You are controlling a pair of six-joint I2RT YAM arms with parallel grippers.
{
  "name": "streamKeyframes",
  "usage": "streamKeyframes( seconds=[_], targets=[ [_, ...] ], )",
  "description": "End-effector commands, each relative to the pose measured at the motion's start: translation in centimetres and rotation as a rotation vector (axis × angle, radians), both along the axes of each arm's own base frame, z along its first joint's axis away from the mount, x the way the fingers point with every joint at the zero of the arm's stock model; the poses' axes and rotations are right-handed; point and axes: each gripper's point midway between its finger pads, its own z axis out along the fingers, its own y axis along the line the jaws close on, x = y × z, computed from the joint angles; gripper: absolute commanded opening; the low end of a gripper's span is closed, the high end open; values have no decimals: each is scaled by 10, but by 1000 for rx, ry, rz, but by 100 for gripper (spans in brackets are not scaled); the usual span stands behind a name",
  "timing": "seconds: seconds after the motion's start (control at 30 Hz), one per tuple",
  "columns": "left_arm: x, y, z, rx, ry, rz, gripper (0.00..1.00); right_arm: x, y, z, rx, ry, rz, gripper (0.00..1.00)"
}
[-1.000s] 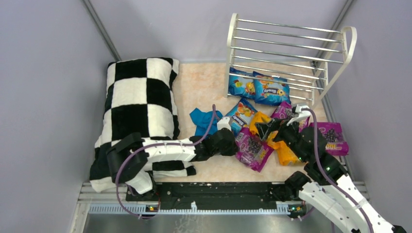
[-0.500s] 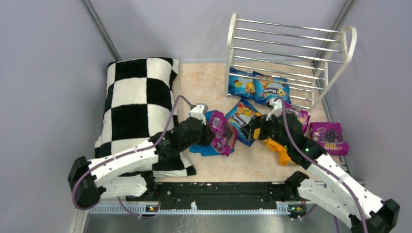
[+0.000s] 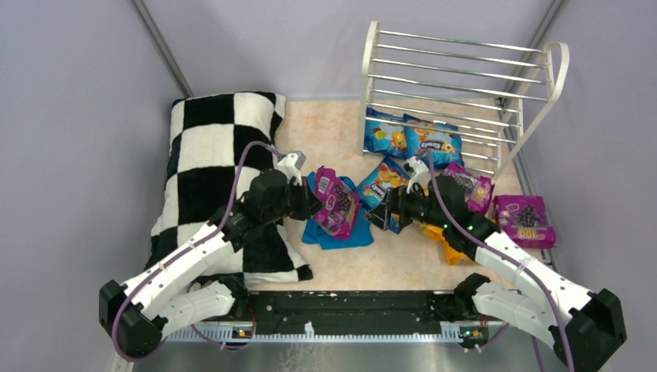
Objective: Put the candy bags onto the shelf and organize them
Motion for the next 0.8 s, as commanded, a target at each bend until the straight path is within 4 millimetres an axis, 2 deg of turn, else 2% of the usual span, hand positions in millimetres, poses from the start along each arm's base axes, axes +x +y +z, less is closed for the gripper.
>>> streamKeyframes(
  seconds=[0.0, 0.17, 0.3, 0.4, 0.5, 0.63, 0.77],
  targets=[
    [5, -10, 86, -208, -184, -117, 0, -6, 15, 24, 121, -34, 62, 99],
    [-2, -8, 116, -319, -210, -197, 0, -6, 13, 38, 186, -38, 53, 99],
    [-11, -7, 141, -361, -249, -243, 0, 1, -4, 50, 275, -12, 42, 99],
    [-20, -7, 156, -379, -279, -284, 0, 4, -16, 49, 307, -17, 25, 99],
    [-31, -10, 172, -417, -315, -347, 0, -4, -12, 51, 351, -30, 91, 99],
    [-58, -16, 192, -490, -401, -518, 0, -13, -3, 62, 471, 14, 169, 99],
    [-80, -18, 206, -565, -456, -643, 0, -23, 0, 87, 611, 19, 225, 99]
  ],
)
